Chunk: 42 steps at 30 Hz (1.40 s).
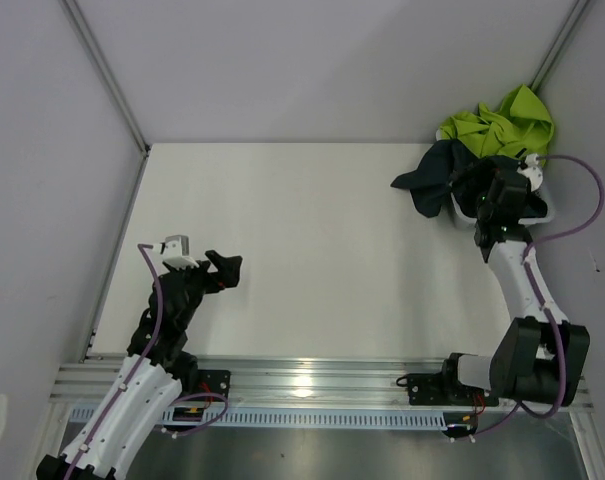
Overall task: Fold and stack the shorts
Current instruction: Grab the shorts from the pile
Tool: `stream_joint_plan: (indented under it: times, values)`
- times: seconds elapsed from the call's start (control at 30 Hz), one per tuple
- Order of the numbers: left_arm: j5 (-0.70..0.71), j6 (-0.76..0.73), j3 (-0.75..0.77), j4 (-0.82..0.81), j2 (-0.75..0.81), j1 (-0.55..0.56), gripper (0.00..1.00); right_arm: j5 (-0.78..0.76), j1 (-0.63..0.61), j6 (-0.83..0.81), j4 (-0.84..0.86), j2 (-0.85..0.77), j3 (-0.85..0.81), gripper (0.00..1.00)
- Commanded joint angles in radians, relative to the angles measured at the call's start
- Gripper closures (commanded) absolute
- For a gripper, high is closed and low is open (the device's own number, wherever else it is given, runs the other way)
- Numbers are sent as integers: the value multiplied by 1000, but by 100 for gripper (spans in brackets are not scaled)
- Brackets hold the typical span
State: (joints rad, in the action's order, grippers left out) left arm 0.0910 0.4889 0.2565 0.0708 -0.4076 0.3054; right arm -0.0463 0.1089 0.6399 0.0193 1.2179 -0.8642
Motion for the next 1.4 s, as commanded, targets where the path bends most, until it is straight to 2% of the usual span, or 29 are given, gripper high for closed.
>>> stream_joint_plan:
  times: [0.0,0.17,0.23,0.43,0.7,0.83,0.9,0.93,0.97,1.0,1.07,1.17,1.37]
  values:
    - [-60,-7,-13,-66,6,0,1,-23,44,46,-142,104,-183,1]
    - [-57,-10,-13,-66,-7,0,1,-52,81,107,-145,285,-312,1]
    - [-56,-12,-11,-65,-11,0,1,-52,89,133,-203,368,-398,1]
    - [-62,-15,-11,-65,-25,0,1,-56,68,54,-160,460,-453,3]
    - [-73,-18,-14,-100,-31,0,1,-86,51,-39,-156,578,-525,16]
    - [-74,-23,-10,-100,-42,0,1,-122,22,-95,-159,618,-571,28]
    - [-74,-24,-10,-100,-45,0,1,-135,8,-111,-179,637,-599,41]
    - [-73,-26,-8,-98,-42,0,1,-133,8,-112,-188,640,-620,51]
    - [-74,-29,-7,-95,-36,0,1,-129,6,-117,-190,632,-622,78]
    - [-73,-29,-13,-94,-28,0,2,-133,0,-123,-173,615,-619,88]
    - [-74,-30,-19,-101,-1,0,2,-219,-18,-152,-160,557,-611,100]
    - [-76,-32,-26,-103,15,0,1,-306,-52,-187,-214,487,-654,100]
    - [-83,-30,-20,-134,-39,0,2,-238,-106,-245,-222,319,-668,100]
